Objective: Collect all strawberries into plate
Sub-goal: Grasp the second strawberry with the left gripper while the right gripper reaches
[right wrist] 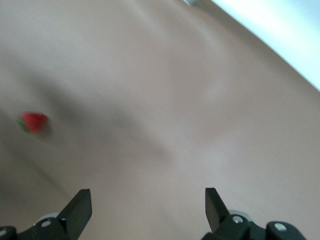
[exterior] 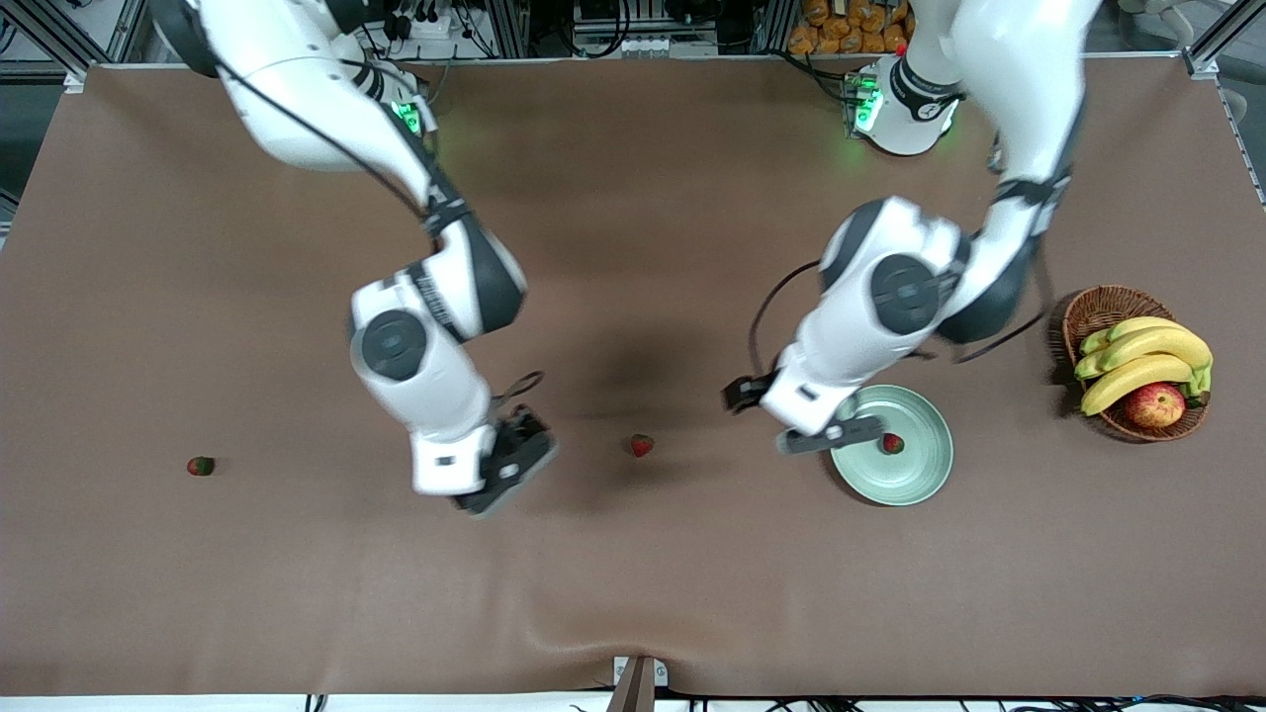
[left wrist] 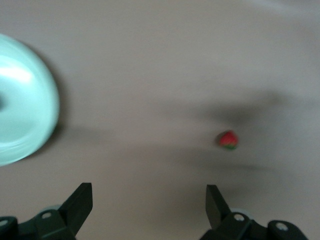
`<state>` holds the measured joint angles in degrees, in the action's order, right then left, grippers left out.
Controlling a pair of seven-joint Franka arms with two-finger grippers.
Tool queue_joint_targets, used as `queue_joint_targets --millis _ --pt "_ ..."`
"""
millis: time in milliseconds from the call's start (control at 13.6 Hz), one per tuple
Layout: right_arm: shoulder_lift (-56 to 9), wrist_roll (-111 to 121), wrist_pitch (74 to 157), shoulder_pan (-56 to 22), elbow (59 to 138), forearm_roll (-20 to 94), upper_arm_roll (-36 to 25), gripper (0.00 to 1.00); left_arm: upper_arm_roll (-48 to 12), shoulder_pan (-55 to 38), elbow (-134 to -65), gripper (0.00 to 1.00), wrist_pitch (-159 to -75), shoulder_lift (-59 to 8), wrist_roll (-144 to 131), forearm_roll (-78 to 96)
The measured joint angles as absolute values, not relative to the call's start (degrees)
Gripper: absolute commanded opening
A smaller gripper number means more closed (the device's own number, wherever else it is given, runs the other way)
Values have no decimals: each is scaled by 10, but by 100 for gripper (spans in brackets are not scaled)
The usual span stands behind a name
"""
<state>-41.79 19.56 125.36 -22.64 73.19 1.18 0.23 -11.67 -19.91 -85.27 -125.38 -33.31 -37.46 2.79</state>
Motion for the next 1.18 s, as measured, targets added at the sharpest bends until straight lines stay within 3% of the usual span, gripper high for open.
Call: queue_joint_targets --millis 221,368,515,735,1029,1176 --pt "-415 195 1208 -139 744 12 -3 100 -91 -258 -798 89 -1329 -417 -389 13" --pt "-413 197 1173 -72 746 11 -4 100 -51 -312 -775 89 -1392 -464 -411 13" --pt "-411 198 1150 -15 748 11 -4 100 -12 -364 -764 81 -1446 -501 -435 13" --pt "-412 203 1145 65 762 7 -5 100 7 -392 -758 79 -1494 -536 -440 12" --pt "-420 249 1158 134 786 -9 -4 100 23 -403 -754 51 -1511 -556 -440 11" --pt "-432 293 1173 151 791 -12 -4 100 31 -411 -753 51 -1516 -559 -440 11"
